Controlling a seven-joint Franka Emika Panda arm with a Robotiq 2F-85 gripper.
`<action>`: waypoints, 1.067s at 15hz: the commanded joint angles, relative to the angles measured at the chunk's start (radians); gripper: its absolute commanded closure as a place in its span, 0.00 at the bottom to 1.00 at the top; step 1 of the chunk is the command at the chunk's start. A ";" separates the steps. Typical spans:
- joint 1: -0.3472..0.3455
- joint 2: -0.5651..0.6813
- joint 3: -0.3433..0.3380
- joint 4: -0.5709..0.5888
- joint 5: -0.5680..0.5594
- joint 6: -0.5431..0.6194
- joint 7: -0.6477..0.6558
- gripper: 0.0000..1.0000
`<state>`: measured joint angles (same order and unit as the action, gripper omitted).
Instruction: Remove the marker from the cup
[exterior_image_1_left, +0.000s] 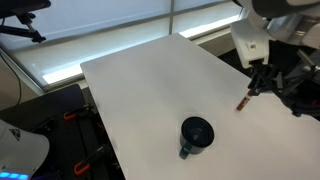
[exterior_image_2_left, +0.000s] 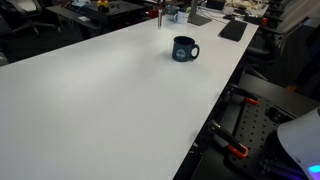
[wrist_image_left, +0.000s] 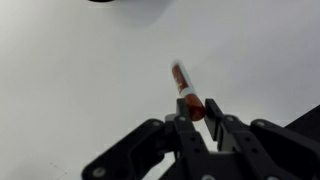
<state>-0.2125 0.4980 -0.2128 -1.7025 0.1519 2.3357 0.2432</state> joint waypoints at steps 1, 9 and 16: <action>-0.025 0.085 0.007 0.089 0.014 -0.015 0.022 0.94; -0.073 0.251 0.011 0.237 0.017 -0.057 0.017 0.94; -0.077 0.335 0.017 0.273 0.012 -0.050 0.014 0.94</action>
<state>-0.2837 0.8062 -0.2111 -1.4623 0.1521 2.3152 0.2433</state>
